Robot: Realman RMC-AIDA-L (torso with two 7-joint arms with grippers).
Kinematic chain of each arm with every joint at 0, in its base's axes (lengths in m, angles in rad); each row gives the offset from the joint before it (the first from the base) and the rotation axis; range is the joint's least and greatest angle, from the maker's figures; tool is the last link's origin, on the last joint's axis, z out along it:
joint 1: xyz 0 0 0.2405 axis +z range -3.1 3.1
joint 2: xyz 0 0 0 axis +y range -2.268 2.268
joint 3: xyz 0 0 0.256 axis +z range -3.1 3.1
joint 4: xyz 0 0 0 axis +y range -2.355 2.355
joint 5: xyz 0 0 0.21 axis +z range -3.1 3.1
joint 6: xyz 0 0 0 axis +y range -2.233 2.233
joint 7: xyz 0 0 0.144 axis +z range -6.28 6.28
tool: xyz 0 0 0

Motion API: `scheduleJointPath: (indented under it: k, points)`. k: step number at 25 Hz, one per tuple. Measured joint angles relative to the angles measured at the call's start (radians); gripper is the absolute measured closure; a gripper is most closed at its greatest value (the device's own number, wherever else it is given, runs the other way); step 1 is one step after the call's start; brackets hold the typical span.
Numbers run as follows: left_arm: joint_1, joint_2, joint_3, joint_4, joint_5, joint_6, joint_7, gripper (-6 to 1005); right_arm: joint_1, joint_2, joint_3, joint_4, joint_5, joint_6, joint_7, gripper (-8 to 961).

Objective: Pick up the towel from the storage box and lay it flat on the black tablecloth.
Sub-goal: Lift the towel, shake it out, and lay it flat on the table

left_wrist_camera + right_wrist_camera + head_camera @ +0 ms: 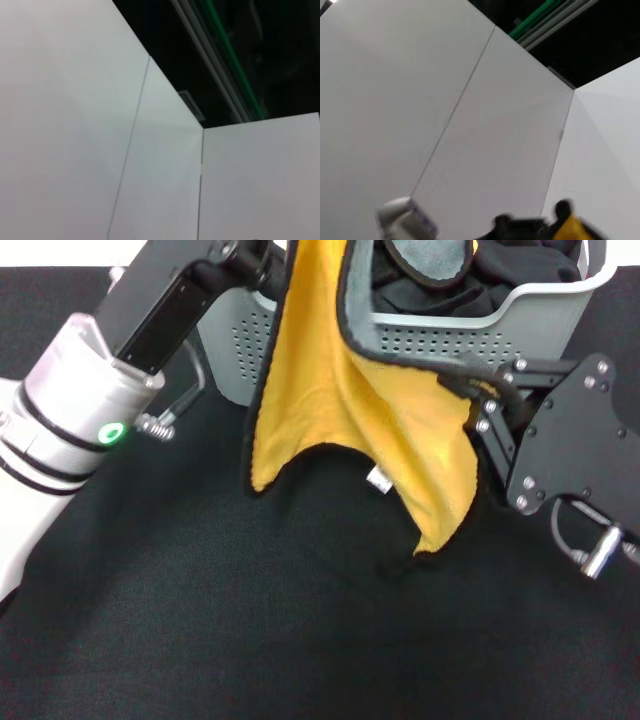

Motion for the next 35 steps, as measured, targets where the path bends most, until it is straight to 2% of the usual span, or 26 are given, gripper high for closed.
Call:
scheduleJointPath:
  k: [6,11,16,23,27,31,35]
  points:
    - [0.020,0.002,-0.001,-0.132,-0.003,0.083,0.043,988,0.043,-0.010,0.100,0.004,-0.011,0.014,0.142,950]
    - [0.047,0.002,0.001,-0.239,-0.005,0.129,0.073,987,0.069,-0.045,0.164,0.035,-0.014,0.041,0.256,948]
    - [0.061,0.001,0.009,-0.282,0.007,0.131,0.083,987,0.095,-0.069,0.227,0.043,-0.015,0.047,0.357,947]
    - [0.063,-0.003,0.013,-0.320,0.015,0.132,0.082,986,0.110,-0.082,0.259,0.047,-0.018,0.048,0.426,945]
    - [0.063,0.003,0.012,-0.368,0.014,0.132,0.083,970,0.118,-0.096,0.288,0.049,-0.035,0.044,0.505,944]
    - [0.079,0.007,0.008,-0.411,0.011,0.132,0.083,948,0.138,-0.122,0.337,0.042,-0.088,0.034,0.623,943]
    - [0.106,0.024,0.010,-0.419,0.014,0.139,0.076,924,0.152,-0.139,0.421,0.043,-0.190,0.032,0.748,941]
